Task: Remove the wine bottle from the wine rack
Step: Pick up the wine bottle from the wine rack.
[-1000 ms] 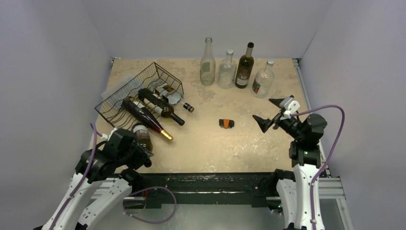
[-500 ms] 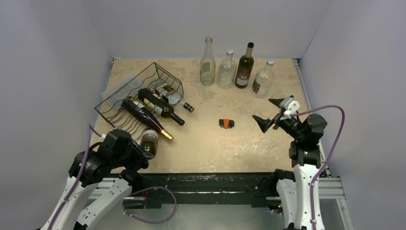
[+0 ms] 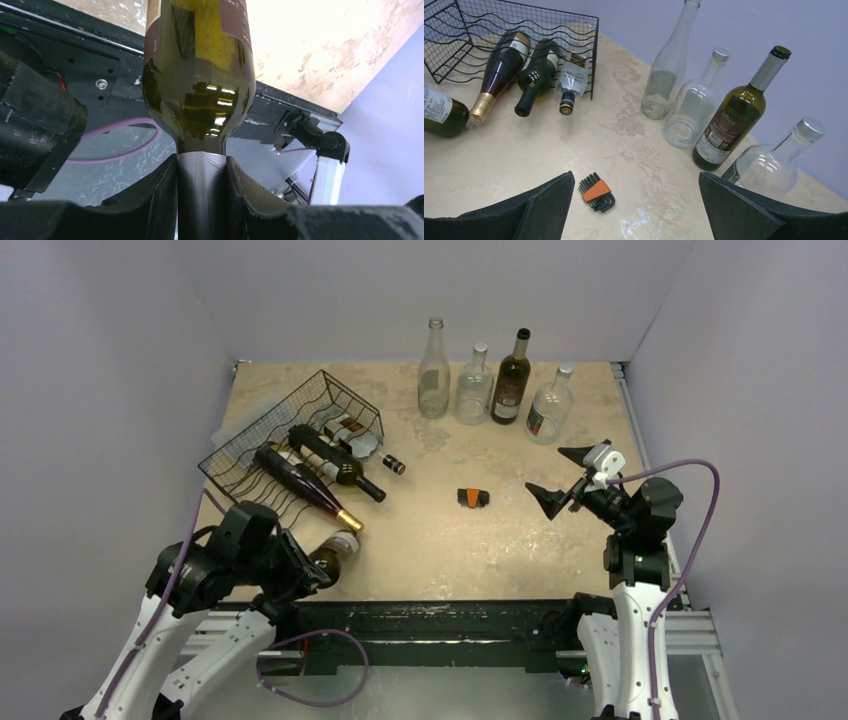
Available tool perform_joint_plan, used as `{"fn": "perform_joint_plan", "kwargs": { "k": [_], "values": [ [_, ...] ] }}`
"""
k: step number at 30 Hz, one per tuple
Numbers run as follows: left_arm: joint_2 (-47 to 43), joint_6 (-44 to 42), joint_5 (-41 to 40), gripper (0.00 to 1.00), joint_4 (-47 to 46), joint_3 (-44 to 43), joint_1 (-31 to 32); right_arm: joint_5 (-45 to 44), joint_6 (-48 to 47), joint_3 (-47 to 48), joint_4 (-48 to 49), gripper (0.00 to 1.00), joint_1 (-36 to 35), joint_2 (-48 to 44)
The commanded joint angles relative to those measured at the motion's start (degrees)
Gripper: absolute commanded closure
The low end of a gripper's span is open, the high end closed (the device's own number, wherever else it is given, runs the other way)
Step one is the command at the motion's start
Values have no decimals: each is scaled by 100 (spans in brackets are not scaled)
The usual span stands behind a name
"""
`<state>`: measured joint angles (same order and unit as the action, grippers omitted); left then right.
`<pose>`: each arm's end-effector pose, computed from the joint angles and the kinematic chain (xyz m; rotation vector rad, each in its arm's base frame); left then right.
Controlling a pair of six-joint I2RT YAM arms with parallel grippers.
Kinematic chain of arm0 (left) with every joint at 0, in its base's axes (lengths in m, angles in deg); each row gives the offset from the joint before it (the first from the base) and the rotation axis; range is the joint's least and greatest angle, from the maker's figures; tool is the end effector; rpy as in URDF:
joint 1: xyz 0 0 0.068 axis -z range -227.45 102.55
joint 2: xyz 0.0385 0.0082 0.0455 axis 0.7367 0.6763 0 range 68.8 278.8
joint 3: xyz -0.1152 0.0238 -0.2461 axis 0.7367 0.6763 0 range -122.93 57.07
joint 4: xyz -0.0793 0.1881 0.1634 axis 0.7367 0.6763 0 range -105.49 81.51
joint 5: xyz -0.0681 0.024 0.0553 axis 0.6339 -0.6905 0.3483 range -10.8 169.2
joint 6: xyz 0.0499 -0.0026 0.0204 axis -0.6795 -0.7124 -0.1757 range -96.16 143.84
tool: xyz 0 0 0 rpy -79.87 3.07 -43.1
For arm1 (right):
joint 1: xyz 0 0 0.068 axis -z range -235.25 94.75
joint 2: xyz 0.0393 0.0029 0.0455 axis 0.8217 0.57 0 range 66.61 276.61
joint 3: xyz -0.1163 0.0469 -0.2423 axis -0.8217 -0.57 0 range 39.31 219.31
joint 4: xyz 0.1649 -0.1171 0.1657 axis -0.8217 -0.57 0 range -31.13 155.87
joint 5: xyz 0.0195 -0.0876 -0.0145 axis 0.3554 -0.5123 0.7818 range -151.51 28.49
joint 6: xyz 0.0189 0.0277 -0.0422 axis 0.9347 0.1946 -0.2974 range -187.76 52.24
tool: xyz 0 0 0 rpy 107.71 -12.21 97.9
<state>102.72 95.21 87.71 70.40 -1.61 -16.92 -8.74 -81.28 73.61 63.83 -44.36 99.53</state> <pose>0.0413 -0.0305 0.3222 -0.9444 2.6933 -0.7042 0.1403 0.0019 0.3218 -0.7334 1.4126 0.3944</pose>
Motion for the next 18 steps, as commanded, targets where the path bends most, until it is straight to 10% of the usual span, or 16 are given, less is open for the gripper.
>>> {"fn": "perform_joint_plan", "kwargs": {
  "k": [1, 18],
  "values": [
    [114, -370, 765, 100, -609, -329, 32, 242, 77, -7, 178, 1, 0, -16],
    [1148, -775, 1635, 100, -1927, -296, 87, 1213, -248, -71, 61, 1, -252, 128]
  ]
}}
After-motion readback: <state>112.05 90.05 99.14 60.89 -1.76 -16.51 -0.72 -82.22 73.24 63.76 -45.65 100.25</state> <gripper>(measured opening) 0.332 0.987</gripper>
